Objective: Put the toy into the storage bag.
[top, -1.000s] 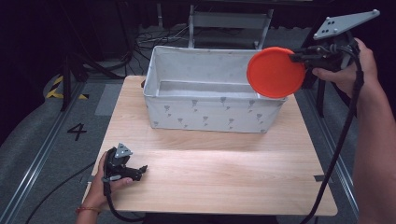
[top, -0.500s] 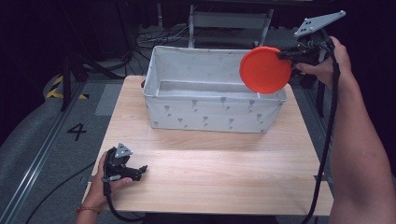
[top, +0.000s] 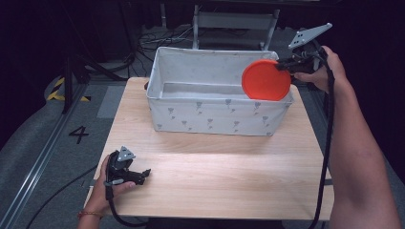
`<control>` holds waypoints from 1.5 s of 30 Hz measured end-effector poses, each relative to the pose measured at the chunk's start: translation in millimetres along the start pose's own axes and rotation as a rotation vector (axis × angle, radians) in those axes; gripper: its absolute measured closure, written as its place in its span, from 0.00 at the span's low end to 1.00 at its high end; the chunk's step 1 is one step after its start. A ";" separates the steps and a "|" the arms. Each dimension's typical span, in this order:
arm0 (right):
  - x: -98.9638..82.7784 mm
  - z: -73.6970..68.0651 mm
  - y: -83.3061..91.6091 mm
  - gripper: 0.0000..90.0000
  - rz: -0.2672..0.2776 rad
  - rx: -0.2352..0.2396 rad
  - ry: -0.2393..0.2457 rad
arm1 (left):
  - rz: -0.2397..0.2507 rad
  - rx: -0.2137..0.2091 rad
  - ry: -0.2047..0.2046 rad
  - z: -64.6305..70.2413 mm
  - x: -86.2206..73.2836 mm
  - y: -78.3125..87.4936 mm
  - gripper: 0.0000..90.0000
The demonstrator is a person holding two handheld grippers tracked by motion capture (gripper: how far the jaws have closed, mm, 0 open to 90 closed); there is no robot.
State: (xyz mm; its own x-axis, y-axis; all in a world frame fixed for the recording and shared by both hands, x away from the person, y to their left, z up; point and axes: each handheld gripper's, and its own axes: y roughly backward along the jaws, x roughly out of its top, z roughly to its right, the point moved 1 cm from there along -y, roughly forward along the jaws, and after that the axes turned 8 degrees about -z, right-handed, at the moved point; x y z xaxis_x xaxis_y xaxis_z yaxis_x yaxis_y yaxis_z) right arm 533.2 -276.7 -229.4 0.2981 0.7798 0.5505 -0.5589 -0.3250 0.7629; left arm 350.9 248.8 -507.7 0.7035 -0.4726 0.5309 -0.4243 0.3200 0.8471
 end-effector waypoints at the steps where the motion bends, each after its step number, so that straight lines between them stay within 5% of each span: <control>1: -1.1 -0.7 -1.8 0.91 -0.005 0.007 0.003 | 0.000 0.000 -0.001 0.0 0.0 0.0 0.01; 6: -4.9 -6.6 -12.3 0.91 -0.032 0.039 0.027 | 0.001 -0.002 0.000 0.0 0.0 -0.1 0.01; 20: -6.7 -30.7 -42.8 0.91 -0.209 0.153 0.206 | 0.000 0.000 -0.001 0.0 0.0 0.0 0.01; 30: -2.2 -37.9 -58.8 0.91 -0.334 0.203 0.260 | 0.000 0.000 0.000 0.0 0.0 0.0 0.01; 40: -1.1 -40.5 -76.9 0.90 -0.392 0.234 0.250 | 0.000 0.000 -0.001 0.0 0.0 0.0 0.01; 45: -6.1 -37.5 -74.2 0.81 -0.342 0.197 0.196 | 0.000 0.000 -0.001 0.0 0.0 0.0 0.01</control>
State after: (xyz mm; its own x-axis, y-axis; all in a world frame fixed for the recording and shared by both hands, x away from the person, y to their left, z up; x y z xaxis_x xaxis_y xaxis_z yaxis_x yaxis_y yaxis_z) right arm 543.9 -237.3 -302.0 0.2772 0.9409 0.1946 -0.2893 -0.1114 0.9507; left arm 350.9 248.9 -507.7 0.7032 -0.4732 0.5306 -0.4239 0.3200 0.8473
